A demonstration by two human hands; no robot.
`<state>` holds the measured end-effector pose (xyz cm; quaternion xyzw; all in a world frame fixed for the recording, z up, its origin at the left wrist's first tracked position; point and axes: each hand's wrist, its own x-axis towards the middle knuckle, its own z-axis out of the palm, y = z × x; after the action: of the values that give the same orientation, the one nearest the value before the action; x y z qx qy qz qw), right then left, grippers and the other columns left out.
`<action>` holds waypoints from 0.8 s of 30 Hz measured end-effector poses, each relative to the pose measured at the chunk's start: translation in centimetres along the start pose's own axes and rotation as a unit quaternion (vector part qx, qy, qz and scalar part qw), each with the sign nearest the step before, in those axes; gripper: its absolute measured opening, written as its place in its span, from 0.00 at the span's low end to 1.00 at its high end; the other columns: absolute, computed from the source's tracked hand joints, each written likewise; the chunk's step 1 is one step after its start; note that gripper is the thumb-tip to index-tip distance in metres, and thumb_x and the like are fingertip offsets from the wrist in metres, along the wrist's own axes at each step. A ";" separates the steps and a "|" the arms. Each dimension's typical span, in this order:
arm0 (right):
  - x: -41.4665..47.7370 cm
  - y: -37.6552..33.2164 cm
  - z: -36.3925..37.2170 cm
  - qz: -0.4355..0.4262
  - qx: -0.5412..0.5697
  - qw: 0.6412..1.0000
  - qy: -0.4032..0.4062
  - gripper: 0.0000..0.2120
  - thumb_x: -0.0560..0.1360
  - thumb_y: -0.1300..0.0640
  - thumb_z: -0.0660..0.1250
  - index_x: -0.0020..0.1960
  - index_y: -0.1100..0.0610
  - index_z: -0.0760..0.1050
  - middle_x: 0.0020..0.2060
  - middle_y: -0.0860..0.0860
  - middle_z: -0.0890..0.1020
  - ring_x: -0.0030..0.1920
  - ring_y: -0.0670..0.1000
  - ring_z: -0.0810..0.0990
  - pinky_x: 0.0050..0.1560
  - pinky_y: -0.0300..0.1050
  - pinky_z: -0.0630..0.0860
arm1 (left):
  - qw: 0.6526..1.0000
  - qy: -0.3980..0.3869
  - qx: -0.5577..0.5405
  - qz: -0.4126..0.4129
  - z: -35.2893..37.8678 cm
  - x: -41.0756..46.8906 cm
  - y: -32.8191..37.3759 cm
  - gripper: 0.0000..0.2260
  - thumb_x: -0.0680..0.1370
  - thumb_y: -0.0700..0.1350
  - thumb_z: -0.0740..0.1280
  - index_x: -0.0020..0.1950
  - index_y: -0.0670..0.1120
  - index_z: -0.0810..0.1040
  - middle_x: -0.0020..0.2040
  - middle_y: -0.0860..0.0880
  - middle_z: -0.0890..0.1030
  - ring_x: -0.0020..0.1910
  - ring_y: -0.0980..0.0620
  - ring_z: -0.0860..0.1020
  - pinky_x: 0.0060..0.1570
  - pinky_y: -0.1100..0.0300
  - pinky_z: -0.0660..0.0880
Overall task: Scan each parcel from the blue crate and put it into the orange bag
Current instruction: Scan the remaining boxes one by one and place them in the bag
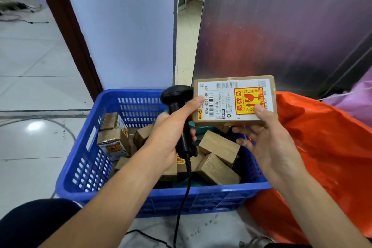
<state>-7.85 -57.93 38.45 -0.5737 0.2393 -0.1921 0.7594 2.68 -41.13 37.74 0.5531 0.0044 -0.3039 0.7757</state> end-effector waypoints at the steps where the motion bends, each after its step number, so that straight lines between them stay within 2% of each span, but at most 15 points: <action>1: 0.0 0.0 0.0 0.000 -0.007 1.000 -0.001 0.28 0.68 0.43 0.70 0.65 0.53 0.77 0.53 0.55 0.88 0.47 0.52 0.86 0.49 0.49 0.80 | 1.000 0.002 -0.002 0.002 0.0 0.0 0.1 0.24 0.73 0.56 0.78 0.64 0.45 0.83 0.53 0.46 0.88 0.32 0.56 0.76 0.34 0.60 0.76; 4: 0.1 0.1 -0.1 0.004 -0.037 0.999 -0.010 0.25 0.67 0.44 0.70 0.61 0.53 0.80 0.52 0.55 0.88 0.45 0.51 0.86 0.46 0.48 0.79 | 1.000 0.012 -0.003 0.011 -0.1 -0.1 0.3 0.21 0.74 0.55 0.78 0.62 0.45 0.84 0.52 0.44 0.88 0.32 0.55 0.75 0.33 0.60 0.75; 7: 0.2 0.3 -0.4 0.009 -0.084 0.996 -0.041 0.23 0.66 0.47 0.76 0.59 0.53 0.81 0.51 0.54 0.88 0.46 0.52 0.86 0.49 0.50 0.79 | 0.999 0.026 0.002 0.021 -0.1 -0.1 0.6 0.22 0.74 0.55 0.78 0.61 0.43 0.84 0.53 0.43 0.88 0.32 0.55 0.75 0.32 0.61 0.75; 9: 0.2 0.3 -0.7 0.037 -0.141 0.985 -0.090 0.21 0.68 0.48 0.74 0.59 0.54 0.82 0.52 0.55 0.88 0.48 0.52 0.86 0.53 0.51 0.80 | 0.998 0.049 0.002 0.031 -0.2 -0.1 0.9 0.22 0.73 0.55 0.78 0.60 0.42 0.83 0.50 0.43 0.88 0.33 0.54 0.75 0.32 0.62 0.75; 12: -0.2 0.7 -0.8 0.052 -0.229 0.964 -0.120 0.31 0.63 0.39 0.76 0.63 0.49 0.79 0.53 0.48 0.88 0.53 0.48 0.87 0.62 0.52 0.79 | 0.996 0.073 0.009 0.054 -0.7 0.0 1.6 0.22 0.72 0.54 0.79 0.59 0.40 0.83 0.49 0.44 0.89 0.35 0.53 0.75 0.35 0.61 0.76; 15: -0.5 1.2 -0.6 -0.028 -0.277 0.959 -0.049 0.40 0.64 0.35 0.79 0.70 0.45 0.70 0.56 0.36 0.83 0.57 0.35 0.81 0.60 0.38 0.75 | 0.992 0.080 0.052 0.084 -1.4 0.2 2.4 0.26 0.72 0.52 0.80 0.61 0.37 0.80 0.49 0.41 0.88 0.32 0.53 0.74 0.33 0.61 0.75; 18: -0.5 1.3 -0.6 -0.095 -0.349 0.932 -0.028 0.49 0.66 0.30 0.73 0.80 0.45 0.59 0.66 0.35 0.75 0.65 0.34 0.74 0.62 0.37 0.71 | 0.979 0.070 0.153 0.112 -1.9 0.2 3.0 0.27 0.69 0.53 0.82 0.59 0.38 0.79 0.47 0.36 0.86 0.34 0.50 0.75 0.32 0.60 0.76; 19: -0.4 1.5 -0.6 -0.097 -0.364 0.926 -0.041 0.49 0.66 0.29 0.73 0.80 0.44 0.59 0.66 0.35 0.75 0.65 0.33 0.73 0.62 0.36 0.71 | 0.975 0.062 0.177 0.116 -2.0 0.1 3.1 0.26 0.68 0.53 0.82 0.57 0.39 0.79 0.44 0.37 0.86 0.34 0.50 0.75 0.32 0.60 0.76; 21: -0.6 1.5 -0.3 -0.065 -0.355 0.929 -0.083 0.42 0.66 0.35 0.75 0.75 0.43 0.64 0.57 0.35 0.82 0.57 0.30 0.78 0.53 0.30 0.76 | 0.970 0.041 0.211 0.114 -1.9 -0.3 3.1 0.23 0.67 0.52 0.82 0.53 0.42 0.79 0.38 0.43 0.83 0.32 0.52 0.75 0.30 0.62 0.75; 22: -0.7 1.5 -0.3 -0.042 -0.343 0.932 -0.109 0.39 0.65 0.38 0.75 0.72 0.45 0.68 0.52 0.36 0.84 0.53 0.32 0.82 0.49 0.31 0.78 | 0.968 0.030 0.222 0.113 -1.7 -0.5 3.1 0.22 0.67 0.52 0.82 0.53 0.42 0.79 0.38 0.45 0.82 0.31 0.53 0.75 0.30 0.62 0.75; 24: -0.9 1.5 -0.4 -0.009 -0.339 0.928 -0.156 0.34 0.65 0.40 0.77 0.68 0.48 0.72 0.51 0.37 0.86 0.50 0.39 0.86 0.47 0.36 0.81 | 0.967 0.013 0.231 0.111 -1.3 -0.9 2.9 0.22 0.67 0.52 0.81 0.53 0.42 0.79 0.39 0.47 0.83 0.30 0.55 0.76 0.30 0.63 0.75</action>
<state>-8.77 -57.32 37.00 -0.8216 0.1632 -0.0149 0.5460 3.77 -38.95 40.05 0.7179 -0.1173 -0.2018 0.6558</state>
